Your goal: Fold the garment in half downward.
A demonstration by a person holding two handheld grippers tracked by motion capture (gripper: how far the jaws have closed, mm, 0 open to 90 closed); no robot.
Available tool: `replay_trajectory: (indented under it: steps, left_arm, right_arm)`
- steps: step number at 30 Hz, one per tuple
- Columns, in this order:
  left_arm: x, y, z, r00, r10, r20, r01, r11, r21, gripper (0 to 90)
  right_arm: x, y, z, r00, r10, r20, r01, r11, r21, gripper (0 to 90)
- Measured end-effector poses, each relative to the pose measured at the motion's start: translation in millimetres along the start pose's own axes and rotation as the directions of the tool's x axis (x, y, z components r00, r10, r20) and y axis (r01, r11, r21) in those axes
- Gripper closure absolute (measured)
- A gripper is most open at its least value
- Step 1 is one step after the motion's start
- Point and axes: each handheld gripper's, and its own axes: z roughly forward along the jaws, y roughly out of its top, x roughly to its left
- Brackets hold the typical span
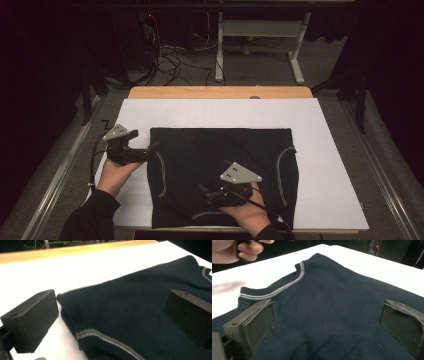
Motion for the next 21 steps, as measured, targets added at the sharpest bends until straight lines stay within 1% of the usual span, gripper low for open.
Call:
replay_trajectory:
  steps: [6, 8, 10, 11, 13, 15, 18, 20, 21]
  left_arm:
    - [3.0, 14.2, 1.7, 0.9999, 0.013, 0.002, -0.013, 0.9998, -0.014, 0.0]
    - [5.5, 16.5, 3.2, 1.0000, 0.008, 0.003, -0.008, 0.9999, -0.013, 0.0]
    - [6.9, 15.4, 4.6, 0.9998, -0.011, 0.015, 0.012, 0.9997, -0.023, 0.0]
    - [6.9, 14.2, 5.8, 0.9997, -0.015, 0.018, 0.015, 0.9997, -0.021, 0.0]
    - [7.1, 12.0, 8.5, 0.9999, -0.013, 0.009, 0.013, 0.9999, -0.010, 0.0]
    - [8.7, 10.5, 10.4, 0.9997, -0.022, 0.005, 0.022, 0.9998, 0.000, 0.0]
    - [10.5, 10.7, 11.4, 0.9995, -0.030, -0.006, 0.030, 0.9996, 0.002, 0.0]
    - [13.0, 12.5, 15.1, 0.9993, -0.027, -0.027, 0.027, 0.9996, 0.010, 0.0]
    - [15.6, 13.7, 18.4, 0.9989, -0.034, -0.033, 0.035, 0.9991, 0.023, 0.0]
  right_arm:
    - [11.9, 4.7, 10.5, 0.9995, -0.020, -0.023, 0.020, 1.000, 0.019, 0.3]
    - [15.8, 5.3, 13.2, 0.9992, -0.024, -0.033, 0.025, 0.999, 0.024, 0.3]
    - [19.6, 5.7, 15.9, 0.9986, -0.033, -0.042, 0.034, 0.999, 0.026, 0.3]
    - [21.4, 5.9, 16.8, 0.9985, -0.033, -0.043, 0.034, 0.999, 0.024, 0.3]
    - [24.1, 6.0, 17.9, 0.9981, -0.029, -0.053, 0.030, 0.999, 0.020, 0.3]
    - [26.8, 6.1, 18.9, 0.9976, -0.027, -0.064, 0.028, 0.999, 0.018, 0.3]
    - [30.8, 6.3, 19.6, 0.9965, -0.037, -0.075, 0.038, 0.999, 0.016, 0.3]
    - [32.8, 6.2, 20.0, 0.9960, -0.043, -0.079, 0.044, 0.999, 0.015, 0.3]
    - [33.4, 6.2, 20.3, 0.9959, -0.043, -0.079, 0.044, 0.999, 0.018, 0.3]
